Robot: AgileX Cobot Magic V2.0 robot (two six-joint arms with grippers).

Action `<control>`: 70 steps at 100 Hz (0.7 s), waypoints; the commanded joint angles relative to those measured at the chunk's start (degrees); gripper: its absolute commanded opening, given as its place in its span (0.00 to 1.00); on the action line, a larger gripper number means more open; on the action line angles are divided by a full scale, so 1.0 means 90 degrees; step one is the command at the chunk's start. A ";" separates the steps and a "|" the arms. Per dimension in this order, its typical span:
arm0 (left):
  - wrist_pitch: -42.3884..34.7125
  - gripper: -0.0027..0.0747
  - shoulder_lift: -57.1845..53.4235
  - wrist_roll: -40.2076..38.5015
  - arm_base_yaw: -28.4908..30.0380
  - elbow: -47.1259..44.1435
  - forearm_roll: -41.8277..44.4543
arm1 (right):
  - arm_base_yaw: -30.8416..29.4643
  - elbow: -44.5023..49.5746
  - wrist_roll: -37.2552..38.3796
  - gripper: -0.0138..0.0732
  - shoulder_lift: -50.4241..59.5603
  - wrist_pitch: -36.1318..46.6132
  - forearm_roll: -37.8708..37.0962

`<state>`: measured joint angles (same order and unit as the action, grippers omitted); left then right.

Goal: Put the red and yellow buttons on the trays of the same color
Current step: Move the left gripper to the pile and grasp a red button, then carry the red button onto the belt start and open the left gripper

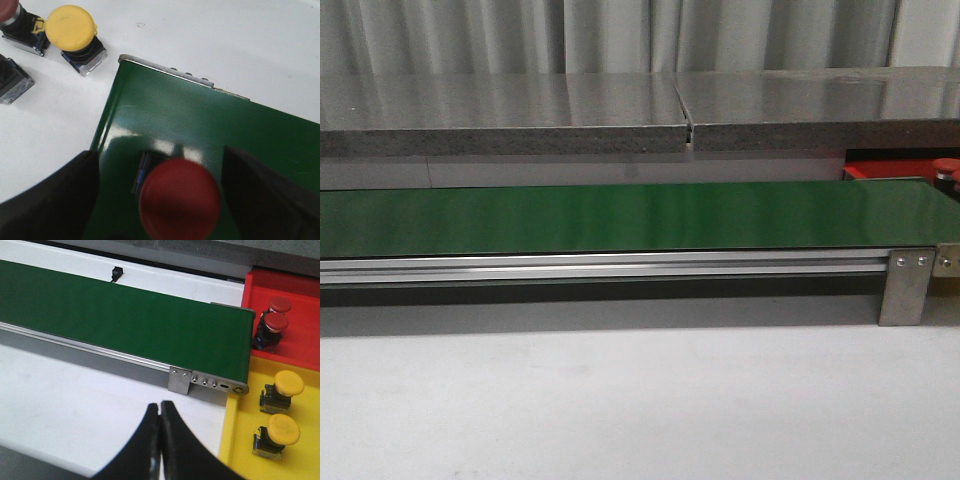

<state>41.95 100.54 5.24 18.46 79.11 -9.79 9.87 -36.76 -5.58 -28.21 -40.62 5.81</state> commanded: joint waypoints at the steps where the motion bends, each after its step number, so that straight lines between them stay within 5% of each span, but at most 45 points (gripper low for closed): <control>1: -0.0282 0.74 -0.0317 0.0000 -0.0032 0.0264 -0.0083 | -0.0014 -0.0169 -0.0044 0.08 -0.0021 0.0425 -0.0023; 31: -0.0181 0.74 -0.0354 -0.0109 0.0314 0.1190 -0.0485 | -0.0014 -0.0169 -0.0044 0.08 -0.0021 0.0425 -0.0023; 70: 0.0455 0.74 0.0237 -0.0515 0.1304 0.1219 -0.0464 | -0.0014 -0.0169 -0.0044 0.08 -0.0021 0.0431 -0.0023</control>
<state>47.28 103.62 1.69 28.82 88.31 -13.05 9.87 -36.76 -5.58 -28.21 -40.62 5.81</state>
